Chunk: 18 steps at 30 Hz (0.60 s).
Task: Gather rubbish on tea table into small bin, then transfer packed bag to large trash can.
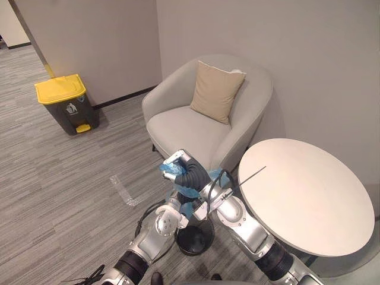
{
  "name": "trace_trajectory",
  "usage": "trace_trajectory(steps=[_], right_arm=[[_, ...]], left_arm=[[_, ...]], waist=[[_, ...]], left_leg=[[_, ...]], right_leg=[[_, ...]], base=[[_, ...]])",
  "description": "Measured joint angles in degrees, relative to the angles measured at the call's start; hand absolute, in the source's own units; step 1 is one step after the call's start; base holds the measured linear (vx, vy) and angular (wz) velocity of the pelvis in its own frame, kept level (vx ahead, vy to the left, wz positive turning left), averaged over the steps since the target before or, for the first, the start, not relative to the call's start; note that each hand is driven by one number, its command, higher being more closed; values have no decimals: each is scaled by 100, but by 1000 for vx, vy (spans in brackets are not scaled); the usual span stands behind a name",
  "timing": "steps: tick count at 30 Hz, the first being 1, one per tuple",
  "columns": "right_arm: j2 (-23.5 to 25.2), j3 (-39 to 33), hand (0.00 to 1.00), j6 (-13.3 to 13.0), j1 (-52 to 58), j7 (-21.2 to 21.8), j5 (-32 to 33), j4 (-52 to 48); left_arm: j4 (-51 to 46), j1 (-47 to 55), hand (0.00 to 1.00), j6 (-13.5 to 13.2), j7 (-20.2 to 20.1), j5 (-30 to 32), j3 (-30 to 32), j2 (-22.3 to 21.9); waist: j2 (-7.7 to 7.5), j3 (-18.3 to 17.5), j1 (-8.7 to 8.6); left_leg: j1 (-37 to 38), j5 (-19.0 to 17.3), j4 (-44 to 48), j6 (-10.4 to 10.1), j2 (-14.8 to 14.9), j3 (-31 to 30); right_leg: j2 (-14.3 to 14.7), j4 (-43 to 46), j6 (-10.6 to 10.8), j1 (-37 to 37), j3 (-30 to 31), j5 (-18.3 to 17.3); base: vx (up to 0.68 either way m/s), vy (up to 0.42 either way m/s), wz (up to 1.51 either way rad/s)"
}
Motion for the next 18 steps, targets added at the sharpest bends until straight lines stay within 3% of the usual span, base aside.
trace_trajectory(steps=[1,8,18], right_arm=[[0,-23,0,-4,49,-10,-70,2],[34,-306,0,-112,238,-180,-946,135],[-135,-1079,0,-110,673,-617,-2352,621]], left_arm=[[30,29,100,4,0,-28,5,-10],[210,232,100,40,0,-202,26,-57],[228,474,100,137,14,-814,733,-139]], waist=[[0,0,-7],[-5,4,-41],[-129,90,-50]], left_leg=[[7,0,-1,0,1,1],[13,-4,-32,-4,23,-3],[68,-7,-32,-6,34,-3]], right_leg=[[0,2,1,3,4,-2],[-16,30,58,1,2,-49],[-20,27,64,58,-2,-53]], base=[[0,0,0],[-10,2,0],[0,0,0]])
